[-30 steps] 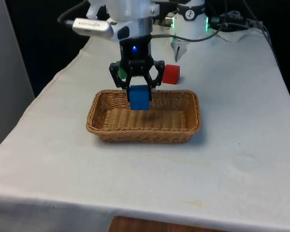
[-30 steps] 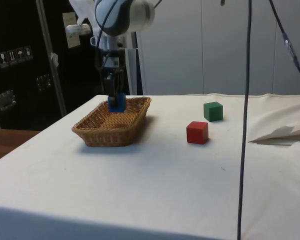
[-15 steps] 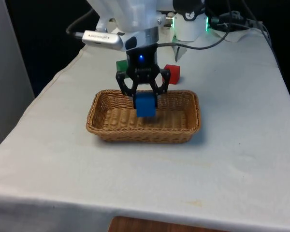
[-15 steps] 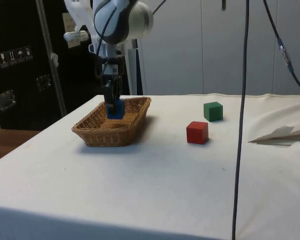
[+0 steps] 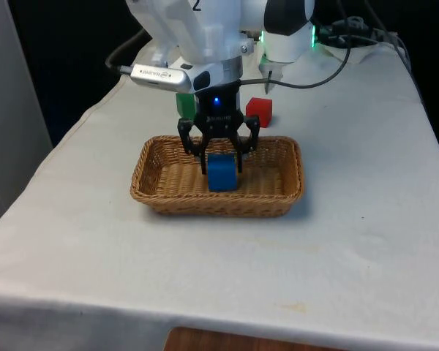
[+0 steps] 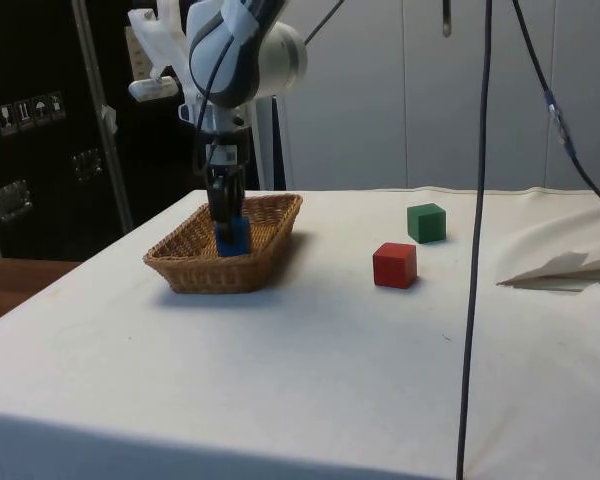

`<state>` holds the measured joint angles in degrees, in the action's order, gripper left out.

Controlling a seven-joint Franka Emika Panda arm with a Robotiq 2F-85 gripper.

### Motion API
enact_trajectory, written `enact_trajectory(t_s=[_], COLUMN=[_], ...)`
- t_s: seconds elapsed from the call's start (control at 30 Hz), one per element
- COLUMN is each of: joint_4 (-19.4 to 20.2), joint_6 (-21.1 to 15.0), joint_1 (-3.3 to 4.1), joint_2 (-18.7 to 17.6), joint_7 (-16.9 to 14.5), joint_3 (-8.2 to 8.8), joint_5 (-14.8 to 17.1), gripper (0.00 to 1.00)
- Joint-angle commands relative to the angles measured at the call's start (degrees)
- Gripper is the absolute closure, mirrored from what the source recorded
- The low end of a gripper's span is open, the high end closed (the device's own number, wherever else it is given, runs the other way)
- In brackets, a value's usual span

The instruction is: Pick up the blue cube and place it into the basket.

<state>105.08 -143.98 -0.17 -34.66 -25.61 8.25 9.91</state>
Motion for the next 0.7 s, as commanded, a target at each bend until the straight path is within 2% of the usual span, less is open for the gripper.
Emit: enact_trajectory(t_s=[0.0,0.03,0.07,0.1,0.13,0.17,0.23,0.27,0.47,0.57,0.6,0.67], joint_4=[-0.11,-0.11,0.00,-0.11,-0.11,-0.11,-0.11,-0.11,-0.11,-0.40,-0.52,-0.69], joint_6=[-0.29,-0.29,0.00,-0.34,-0.34,-0.34,-0.34,-0.34,-0.34,0.97,0.11,1.66], joint_1=[-0.06,-0.06,0.00,-0.06,-0.06,-0.06,-0.06,-0.06,-0.06,0.11,0.00,0.17], joint_2=[-0.11,-0.17,0.00,-0.17,-0.17,-0.17,-0.17,-0.17,-0.17,0.92,0.23,1.49], joint_7=[0.00,0.00,0.00,0.00,0.00,0.00,0.00,0.00,0.00,0.29,0.00,0.40], joint_3=[-0.11,-0.11,0.00,-0.11,-0.11,-0.11,-0.11,-0.11,-0.11,0.23,0.11,0.40], joint_5=[0.29,0.29,0.00,0.23,0.23,0.23,0.23,0.23,0.23,-0.06,0.00,-0.11], gripper=[0.75,0.61,0.51,0.51,0.41,0.21,0.03,0.00,0.00,0.00,0.00,0.00])
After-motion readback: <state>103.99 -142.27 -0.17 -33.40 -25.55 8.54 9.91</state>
